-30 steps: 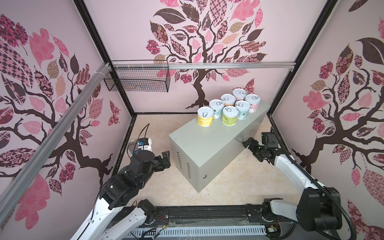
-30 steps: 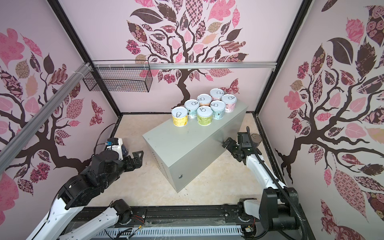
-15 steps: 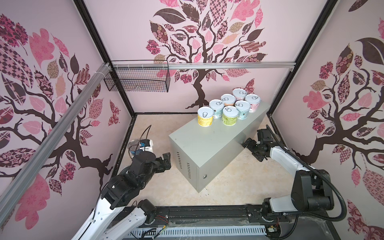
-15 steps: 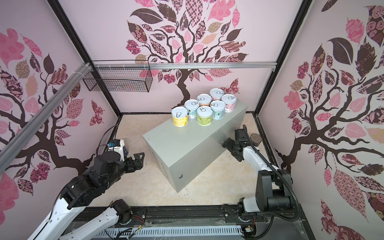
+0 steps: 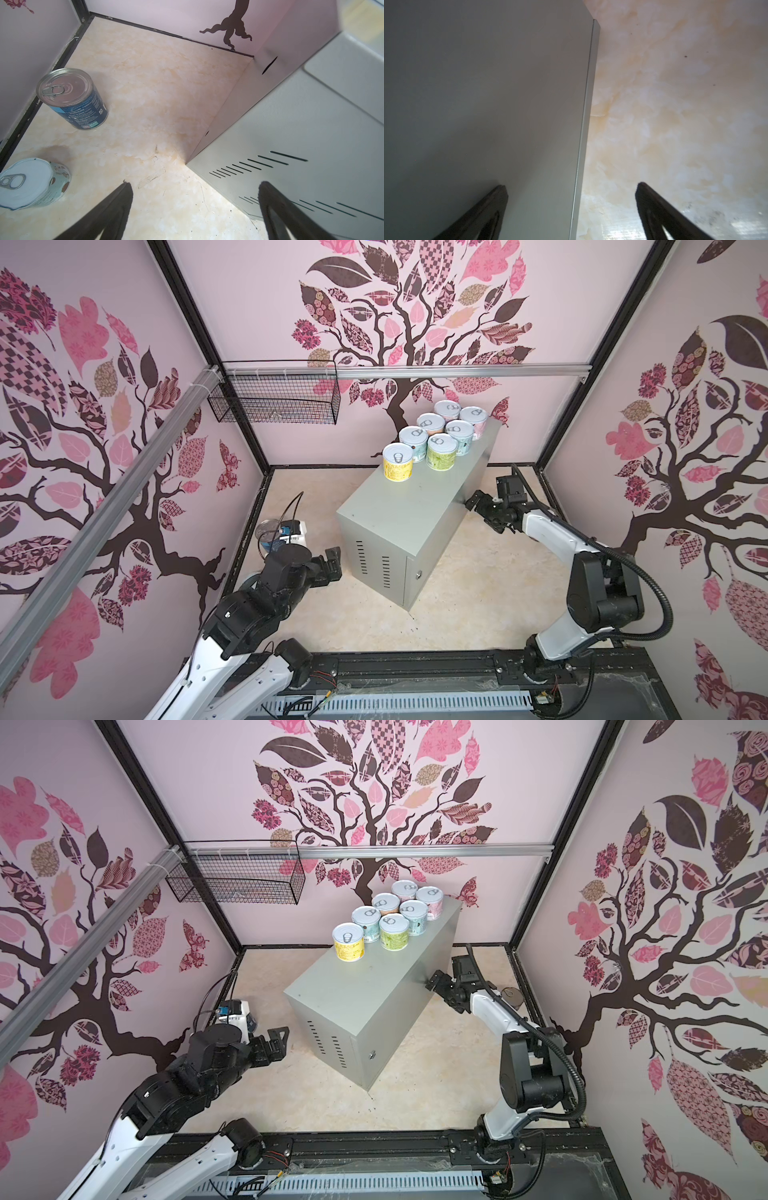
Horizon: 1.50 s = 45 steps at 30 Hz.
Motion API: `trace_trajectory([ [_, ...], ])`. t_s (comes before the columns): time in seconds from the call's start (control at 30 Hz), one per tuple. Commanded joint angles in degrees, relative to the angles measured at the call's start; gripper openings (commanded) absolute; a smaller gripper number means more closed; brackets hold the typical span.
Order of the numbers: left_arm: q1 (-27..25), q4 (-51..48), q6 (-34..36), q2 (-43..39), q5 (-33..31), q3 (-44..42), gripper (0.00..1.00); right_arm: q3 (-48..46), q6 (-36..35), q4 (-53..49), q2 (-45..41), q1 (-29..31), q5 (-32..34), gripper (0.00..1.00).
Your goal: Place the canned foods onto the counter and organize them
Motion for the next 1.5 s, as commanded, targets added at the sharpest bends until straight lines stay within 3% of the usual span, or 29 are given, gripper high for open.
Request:
trace_trajectory([
  [0.0,0.4,0.7,0.8,-0.4,0.2,-1.7,0.98,5.2,-1.0,5.8,3.6,3.7,-6.7,1.0],
  [0.23,2.5,0.7,0.7,0.0,1.8,-2.6,0.98,10.1,-0.9,5.8,9.1,6.0,-7.3,1.0],
  [0.3,6.2,0.9,1.1,0.4,5.6,-3.1,0.98,10.8,-0.8,5.8,10.0,6.4,-7.4,1.0],
  [0.47,21.5,1.7,3.4,0.9,18.8,-4.7,0.98,10.8,-1.6,5.6,9.5,6.5,-7.1,1.0],
  [0.7,24.4,1.3,3.3,3.2,17.6,-3.3,0.98,8.2,-3.7,3.5,4.1,6.5,-5.3,1.0],
  [1.1,28.2,-2.2,0.4,6.7,12.9,-0.9,0.98,-8.7,-5.5,3.8,-18.9,6.5,-2.3,1.0],
  [1.3,36.1,-3.0,0.8,8.9,15.3,-0.7,0.98,-19.9,-3.8,4.5,-33.5,6.5,-3.8,1.0],
  [1.47,38.4,-6.1,-1.8,14.0,9.3,1.9,0.98,-27.5,-3.0,4.3,-42.7,6.5,-6.7,1.0],
])
